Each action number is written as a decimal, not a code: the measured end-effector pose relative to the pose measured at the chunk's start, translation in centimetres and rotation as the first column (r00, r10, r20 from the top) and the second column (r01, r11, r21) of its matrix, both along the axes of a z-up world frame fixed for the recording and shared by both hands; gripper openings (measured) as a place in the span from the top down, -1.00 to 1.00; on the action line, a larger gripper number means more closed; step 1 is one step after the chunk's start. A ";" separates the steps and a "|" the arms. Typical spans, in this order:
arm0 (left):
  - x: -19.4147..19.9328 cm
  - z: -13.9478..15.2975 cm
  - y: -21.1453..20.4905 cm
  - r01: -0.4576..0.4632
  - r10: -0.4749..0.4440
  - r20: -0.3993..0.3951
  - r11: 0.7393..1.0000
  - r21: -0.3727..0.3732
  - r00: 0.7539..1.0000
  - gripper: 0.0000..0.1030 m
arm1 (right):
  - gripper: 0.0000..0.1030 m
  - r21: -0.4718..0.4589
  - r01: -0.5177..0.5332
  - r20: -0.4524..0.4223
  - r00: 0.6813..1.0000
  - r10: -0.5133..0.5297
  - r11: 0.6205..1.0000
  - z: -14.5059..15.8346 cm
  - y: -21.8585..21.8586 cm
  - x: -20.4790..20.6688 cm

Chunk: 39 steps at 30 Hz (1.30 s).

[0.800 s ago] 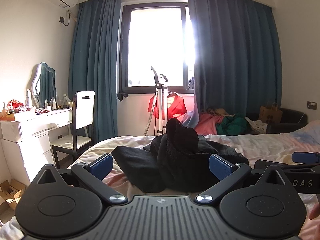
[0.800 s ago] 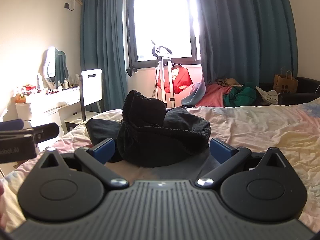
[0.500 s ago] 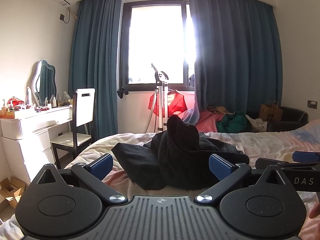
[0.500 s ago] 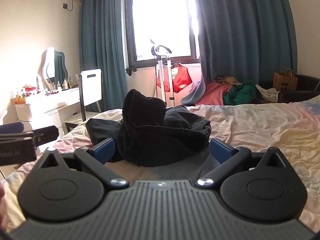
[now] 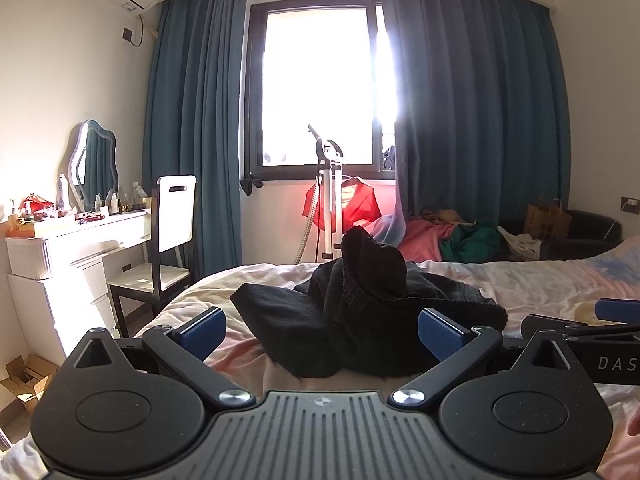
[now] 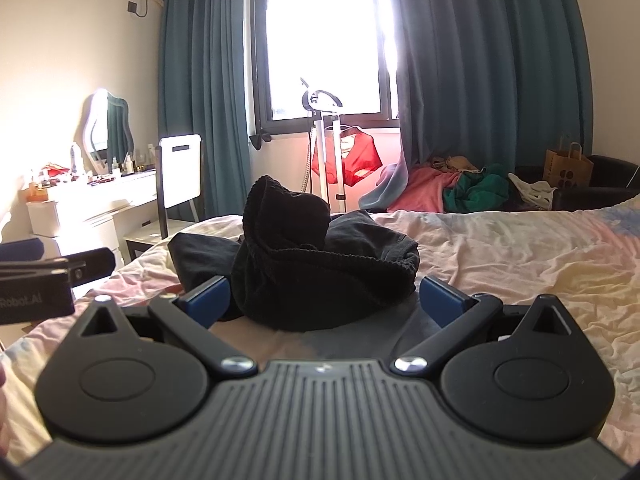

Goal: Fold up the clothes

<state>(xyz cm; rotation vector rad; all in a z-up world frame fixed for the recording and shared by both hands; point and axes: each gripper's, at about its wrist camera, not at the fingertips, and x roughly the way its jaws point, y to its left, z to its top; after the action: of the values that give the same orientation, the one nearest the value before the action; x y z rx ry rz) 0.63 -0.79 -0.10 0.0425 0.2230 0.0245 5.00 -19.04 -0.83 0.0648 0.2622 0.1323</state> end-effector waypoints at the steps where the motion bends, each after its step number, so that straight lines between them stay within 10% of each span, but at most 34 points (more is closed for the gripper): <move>1: 0.0 0.0 0.0 0.000 0.000 -0.001 1.000 -0.001 1.000 -1.00 | -1.00 0.002 0.002 -0.001 1.000 -0.002 1.000 0.0 0.0 0.0; 39: 6.4 -2.6 1.1 -0.018 0.007 -0.136 0.997 -0.077 0.991 -1.00 | -1.00 0.026 0.132 -0.041 0.990 -0.131 0.991 1.3 -1.5 -0.5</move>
<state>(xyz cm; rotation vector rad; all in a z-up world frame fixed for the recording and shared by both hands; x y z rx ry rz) 7.07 0.35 -2.69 -0.0352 0.3605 0.0254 4.54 -20.56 0.45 0.1130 0.2947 0.0034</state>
